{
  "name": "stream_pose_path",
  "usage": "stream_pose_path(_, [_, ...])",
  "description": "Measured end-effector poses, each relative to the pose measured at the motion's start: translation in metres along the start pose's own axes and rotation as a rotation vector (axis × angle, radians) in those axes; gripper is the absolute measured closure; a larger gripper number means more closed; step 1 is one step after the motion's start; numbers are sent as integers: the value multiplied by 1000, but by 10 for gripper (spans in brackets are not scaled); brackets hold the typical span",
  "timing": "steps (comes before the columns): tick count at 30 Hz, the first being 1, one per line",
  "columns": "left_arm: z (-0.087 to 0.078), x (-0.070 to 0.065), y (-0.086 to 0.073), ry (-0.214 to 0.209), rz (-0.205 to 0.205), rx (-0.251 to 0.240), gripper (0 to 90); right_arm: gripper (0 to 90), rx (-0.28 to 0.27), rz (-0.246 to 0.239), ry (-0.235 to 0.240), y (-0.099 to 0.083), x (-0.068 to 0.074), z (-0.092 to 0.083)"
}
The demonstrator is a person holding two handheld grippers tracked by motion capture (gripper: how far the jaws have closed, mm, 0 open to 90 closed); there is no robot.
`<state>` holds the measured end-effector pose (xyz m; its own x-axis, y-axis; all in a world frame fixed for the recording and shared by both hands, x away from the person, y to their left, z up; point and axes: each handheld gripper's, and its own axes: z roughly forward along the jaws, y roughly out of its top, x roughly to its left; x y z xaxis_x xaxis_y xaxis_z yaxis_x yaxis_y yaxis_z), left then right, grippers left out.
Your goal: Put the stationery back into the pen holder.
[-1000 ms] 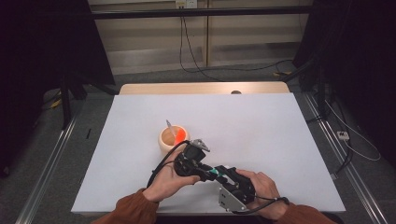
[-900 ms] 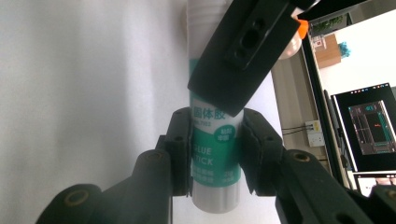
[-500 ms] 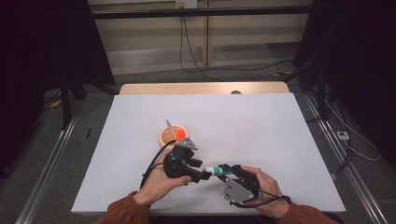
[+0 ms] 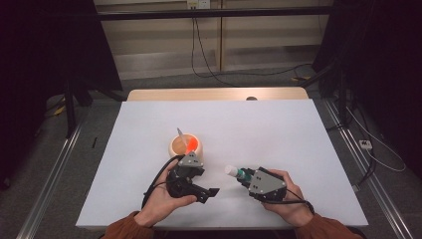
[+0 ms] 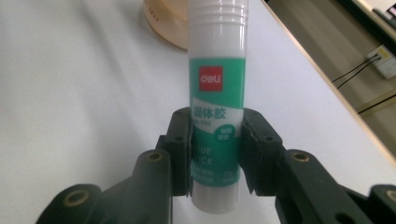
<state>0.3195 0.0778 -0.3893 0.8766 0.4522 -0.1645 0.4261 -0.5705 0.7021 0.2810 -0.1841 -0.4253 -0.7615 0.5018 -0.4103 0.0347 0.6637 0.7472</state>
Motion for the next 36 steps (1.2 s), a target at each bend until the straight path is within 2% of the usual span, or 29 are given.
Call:
stream_pose_path(4, [-1,-1,-6,9,7,-23,145,668,-17,96,25,-2,-7,-1])
stream_pose_path(7, [-4,-1,-12,9,27,-31,114,667,-31,160,41,-3,-11,-2])
stream_pose_path(9, [-6,-1,-17,13,25,-62,95,667,-37,185,45,-4,-13,-2])
stream_pose_path(11, [-9,0,-23,33,44,-81,95,667,-43,208,45,-4,-15,-3])
stream_pose_path(13, [-12,1,-28,30,52,-90,85,667,-50,239,47,-4,-16,-2])
stream_pose_path(15, [-15,4,-33,27,31,-99,76,667,-56,258,54,-4,-18,-1])
stream_pose_path(17, [-18,6,-38,38,29,-102,75,667,-58,271,56,-3,-19,0])
stream_pose_path(19, [-21,7,-44,66,17,-103,71,667,-62,297,63,-3,-21,2])
stream_pose_path(21, [-24,9,-50,90,17,-99,70,667,-55,287,47,-2,-21,3])
stream_pose_path(23, [-26,11,-56,121,2,-109,53,667,-63,324,65,-3,-22,4])
stream_pose_path(26, [-32,15,-63,137,-6,-117,53,666,-74,343,79,-3,-23,4])
stream_pose_path(31, [-43,21,-72,189,-27,-158,55,666,-86,376,79,-4,-26,5])
stream_pose_path(36, [-50,35,-81,229,-62,-191,55,666,-105,421,70,-2,-31,6])
